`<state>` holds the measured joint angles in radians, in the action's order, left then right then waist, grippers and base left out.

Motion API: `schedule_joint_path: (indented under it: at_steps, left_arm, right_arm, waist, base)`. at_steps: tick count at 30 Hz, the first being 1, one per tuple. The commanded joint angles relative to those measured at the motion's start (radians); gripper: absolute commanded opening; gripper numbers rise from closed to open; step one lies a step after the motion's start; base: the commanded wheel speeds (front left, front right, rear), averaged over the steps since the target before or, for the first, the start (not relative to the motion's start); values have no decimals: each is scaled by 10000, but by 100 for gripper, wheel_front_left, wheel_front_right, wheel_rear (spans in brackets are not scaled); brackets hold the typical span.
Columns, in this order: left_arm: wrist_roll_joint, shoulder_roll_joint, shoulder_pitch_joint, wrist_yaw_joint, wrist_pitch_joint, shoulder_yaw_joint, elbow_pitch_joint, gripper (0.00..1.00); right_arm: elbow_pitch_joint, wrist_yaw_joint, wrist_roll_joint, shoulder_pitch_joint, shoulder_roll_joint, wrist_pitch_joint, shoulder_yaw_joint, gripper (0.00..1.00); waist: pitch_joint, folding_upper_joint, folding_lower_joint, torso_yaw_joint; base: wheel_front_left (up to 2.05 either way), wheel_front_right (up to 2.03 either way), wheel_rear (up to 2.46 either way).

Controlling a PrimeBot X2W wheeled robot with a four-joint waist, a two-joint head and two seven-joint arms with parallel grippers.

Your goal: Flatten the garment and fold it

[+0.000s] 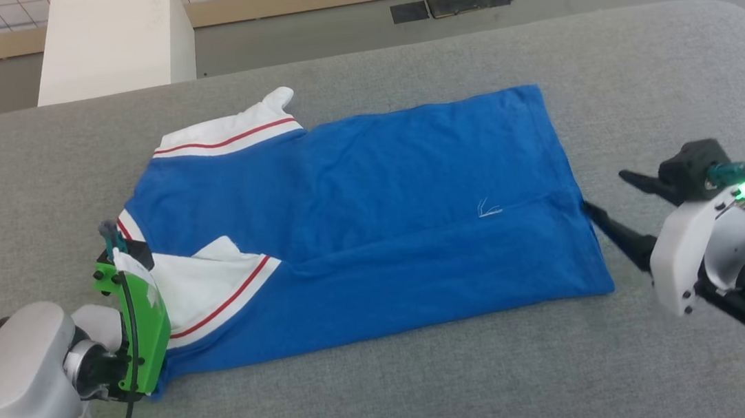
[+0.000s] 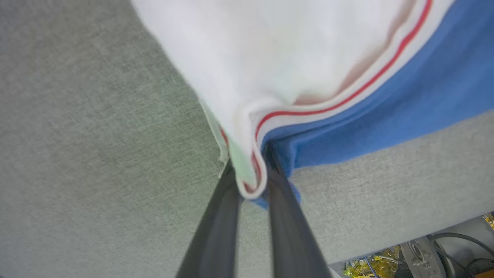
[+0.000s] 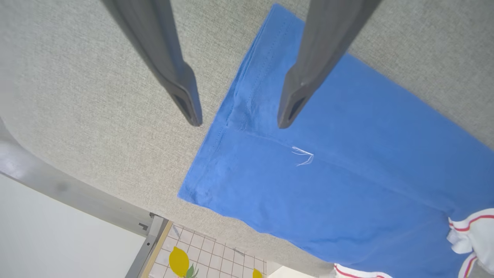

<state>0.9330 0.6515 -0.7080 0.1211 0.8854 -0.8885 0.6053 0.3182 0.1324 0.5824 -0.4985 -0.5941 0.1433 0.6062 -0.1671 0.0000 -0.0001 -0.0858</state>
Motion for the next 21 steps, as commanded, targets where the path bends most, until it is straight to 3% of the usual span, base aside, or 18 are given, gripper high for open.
schedule_joint_path:
  at_steps: [1, 6, 15, 21]
  left_arm:
    - [6, -119, 266, 37, -94, -192, 107, 0]
    - [147, 79, 147, 81, -495, -227, -240, 0]
    - [377, 458, 15, 93, -830, -515, -1240, 0]
    - [414, 399, -306, 94, -962, -744, -1613, 0]
  right_arm:
    - [-52, -17, 79, -282, -138, 85, -9, 100]
    - [-389, -17, 411, -824, -738, 1065, 447, 100]
    - [-915, -17, 2096, -2211, -2113, 4825, 2620, 100]
    - [100, -17, 2741, -2643, -1893, 6079, 3493, 100]
  waist:
    - [166, 0, 1, 112]
    - [432, 0, 1, 294]
    - [498, 0, 1, 592]
    - [96, 0, 1, 786]
  base:
    - [0, 0, 0]
    - [0, 0, 0]
    - [0, 0, 0]
    - [0, 0, 0]
